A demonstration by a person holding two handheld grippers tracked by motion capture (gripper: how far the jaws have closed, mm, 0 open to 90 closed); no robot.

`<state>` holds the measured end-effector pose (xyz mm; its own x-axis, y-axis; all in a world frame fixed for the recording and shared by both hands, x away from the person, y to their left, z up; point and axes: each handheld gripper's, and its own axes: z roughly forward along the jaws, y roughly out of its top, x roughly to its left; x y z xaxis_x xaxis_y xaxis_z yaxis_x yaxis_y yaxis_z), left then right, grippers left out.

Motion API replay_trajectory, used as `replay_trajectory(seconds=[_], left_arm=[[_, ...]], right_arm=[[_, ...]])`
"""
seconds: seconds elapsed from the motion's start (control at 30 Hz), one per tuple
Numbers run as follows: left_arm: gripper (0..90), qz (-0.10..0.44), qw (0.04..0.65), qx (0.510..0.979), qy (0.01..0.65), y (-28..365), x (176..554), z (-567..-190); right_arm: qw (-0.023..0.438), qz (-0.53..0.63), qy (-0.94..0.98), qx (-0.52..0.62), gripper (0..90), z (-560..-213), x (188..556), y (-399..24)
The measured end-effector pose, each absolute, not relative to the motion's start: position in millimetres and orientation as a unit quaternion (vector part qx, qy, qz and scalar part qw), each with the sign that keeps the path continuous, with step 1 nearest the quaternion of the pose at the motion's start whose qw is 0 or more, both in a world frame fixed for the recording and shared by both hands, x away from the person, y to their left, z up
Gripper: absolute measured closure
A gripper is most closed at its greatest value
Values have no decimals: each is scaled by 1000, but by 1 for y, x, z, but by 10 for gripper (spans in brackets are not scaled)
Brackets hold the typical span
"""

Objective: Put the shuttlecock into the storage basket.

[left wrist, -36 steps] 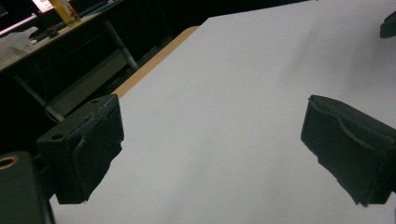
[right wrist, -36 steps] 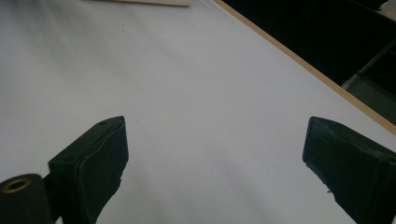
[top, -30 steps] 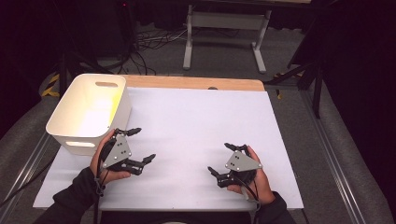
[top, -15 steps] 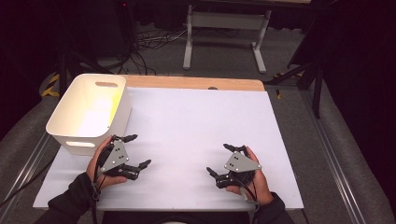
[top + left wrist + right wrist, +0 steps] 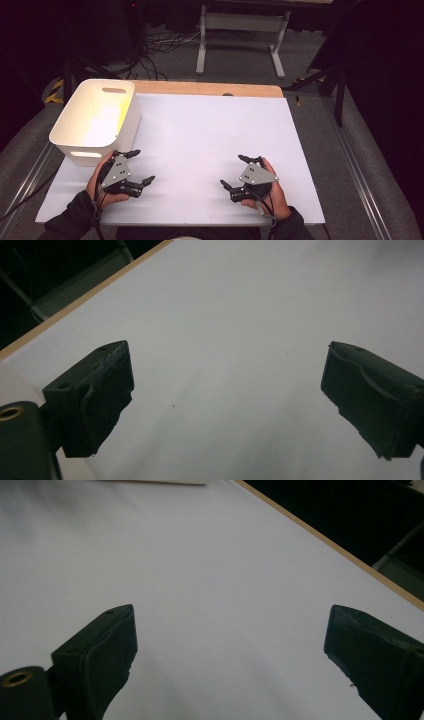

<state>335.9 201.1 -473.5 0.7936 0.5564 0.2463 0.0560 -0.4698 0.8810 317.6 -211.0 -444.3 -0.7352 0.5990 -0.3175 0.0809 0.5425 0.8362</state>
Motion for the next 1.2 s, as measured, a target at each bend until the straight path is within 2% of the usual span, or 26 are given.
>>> replay_trajectory(seconds=[0.4, 1.2], left_arm=[[55, 235, 478, 819, 211, 217, 325, -483], [50, 240, 494, 808, 215, 224, 321, -479]], right_arm=[[300, 434, 823, 211, 73, -445, 316, -215], [292, 429, 830, 204, 73, -449, 315, -208]])
